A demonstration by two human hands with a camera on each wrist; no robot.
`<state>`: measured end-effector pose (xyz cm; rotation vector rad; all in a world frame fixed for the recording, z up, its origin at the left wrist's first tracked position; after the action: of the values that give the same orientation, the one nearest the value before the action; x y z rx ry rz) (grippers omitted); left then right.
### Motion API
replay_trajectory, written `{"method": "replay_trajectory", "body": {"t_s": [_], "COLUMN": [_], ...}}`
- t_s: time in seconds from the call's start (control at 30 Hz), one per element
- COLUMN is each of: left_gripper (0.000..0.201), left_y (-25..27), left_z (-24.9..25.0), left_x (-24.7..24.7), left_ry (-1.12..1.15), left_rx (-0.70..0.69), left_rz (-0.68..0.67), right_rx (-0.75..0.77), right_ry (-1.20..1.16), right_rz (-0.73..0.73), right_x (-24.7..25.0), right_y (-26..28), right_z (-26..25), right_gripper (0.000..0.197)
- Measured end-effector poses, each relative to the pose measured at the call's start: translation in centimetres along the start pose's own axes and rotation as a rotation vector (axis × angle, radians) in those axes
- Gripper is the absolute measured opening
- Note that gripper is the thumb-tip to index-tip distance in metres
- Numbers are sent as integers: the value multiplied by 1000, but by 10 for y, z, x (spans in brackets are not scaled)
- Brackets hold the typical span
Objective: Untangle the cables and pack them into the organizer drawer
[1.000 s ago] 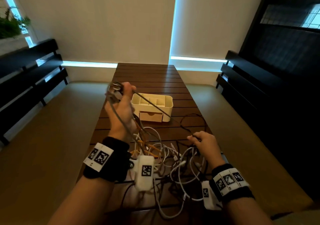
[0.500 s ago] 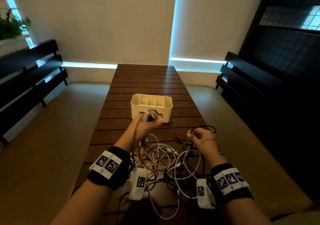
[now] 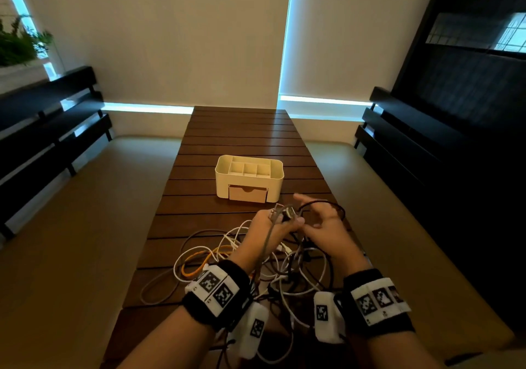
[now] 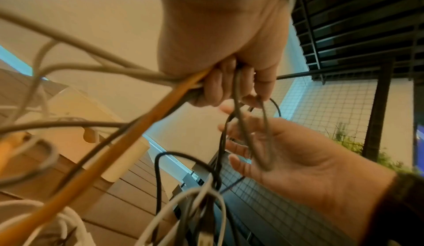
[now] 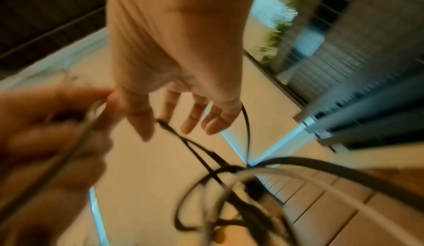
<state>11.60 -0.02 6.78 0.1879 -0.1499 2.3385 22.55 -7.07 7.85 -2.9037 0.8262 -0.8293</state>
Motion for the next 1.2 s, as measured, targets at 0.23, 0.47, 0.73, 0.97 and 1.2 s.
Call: {"method": "replay_trajectory", "body": {"t_s": [0.23,0.47,0.73,0.97,1.2], "left_gripper": [9,16,26,19,22], "left_y": [-1,-1,1,-3,-27], "left_z": [23,50,92,73,10], "left_x": [13,43,127,104,93], "left_ry": [134,420,871,389,-512], "left_rx": [-161,-221,-407,-279,-7], "left_rz": [-30,40,174,191,257], "right_rx": [113,-104,-703,-764,-475], "right_ry": [-249,-25,-182,402,15], "right_rz": [35,76,452,-43,85], "right_x": [4,-13,39,20,20], "right_y": [-2,-12,13,-2,-20], "right_z": [-26,12,128,143,94], "right_gripper": [21,23,23,36,26]}}
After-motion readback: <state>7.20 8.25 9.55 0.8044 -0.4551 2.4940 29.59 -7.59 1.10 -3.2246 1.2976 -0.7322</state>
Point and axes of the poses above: each hand's wrist, its own y-axis away from the middle knuckle, its own x-axis out of the back of the hand, z = x × y, the point moved 6 cm from there along -y, towards the middle knuckle, and after that the axes turned 2 degrees about -x, right-handed, at the moved point
